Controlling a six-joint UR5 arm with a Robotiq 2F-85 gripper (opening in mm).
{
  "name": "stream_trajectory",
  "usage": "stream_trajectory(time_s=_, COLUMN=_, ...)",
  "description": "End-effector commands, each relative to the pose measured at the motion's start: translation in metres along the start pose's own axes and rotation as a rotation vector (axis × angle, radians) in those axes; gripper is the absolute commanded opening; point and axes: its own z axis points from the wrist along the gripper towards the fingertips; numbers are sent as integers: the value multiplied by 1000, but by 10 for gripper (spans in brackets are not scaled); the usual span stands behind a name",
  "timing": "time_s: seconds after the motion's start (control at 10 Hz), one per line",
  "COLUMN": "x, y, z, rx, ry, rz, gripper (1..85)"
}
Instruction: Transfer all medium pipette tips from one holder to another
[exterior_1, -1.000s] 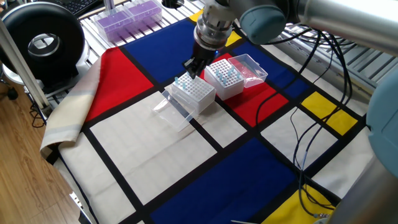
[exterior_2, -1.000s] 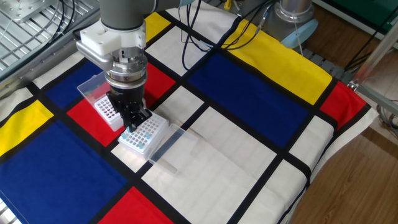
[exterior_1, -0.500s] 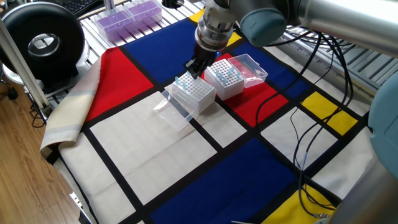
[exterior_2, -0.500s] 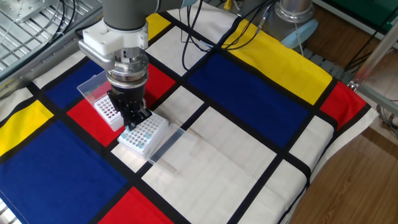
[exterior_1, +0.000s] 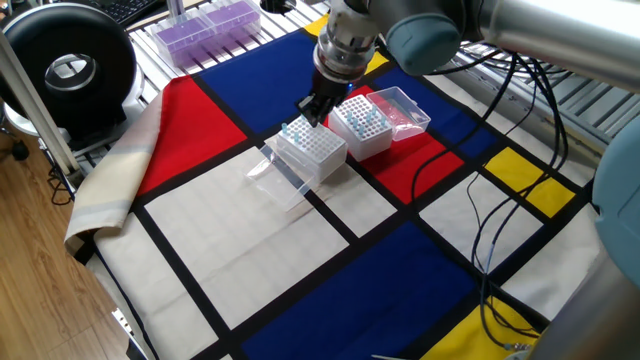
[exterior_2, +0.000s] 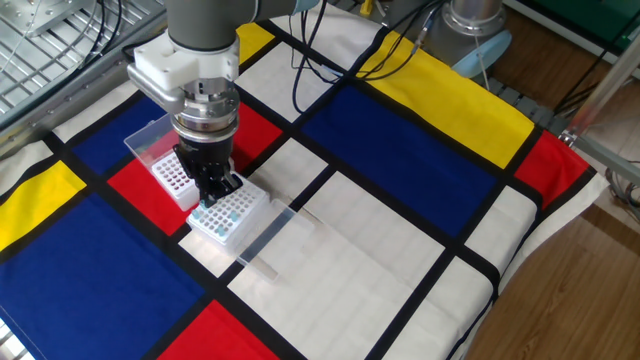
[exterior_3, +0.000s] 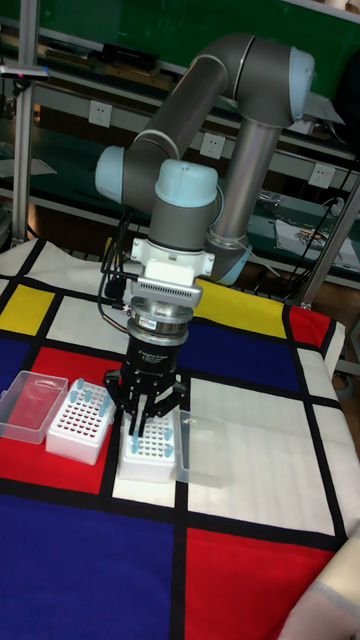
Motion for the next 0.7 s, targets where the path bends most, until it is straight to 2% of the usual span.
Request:
stream_trajectory(time_s=0.0, x=-1, y=-1, z=-2, rx=3, ry=4, rz=42, gripper=83)
stream_trajectory(time_s=0.4, x=-4, y=2, z=-5, rx=18, ry=6, rz=79, gripper=10)
stream_trajectory(time_s=0.6, x=-4, y=2, z=-9, rx=24, ry=12, rz=89, gripper=10)
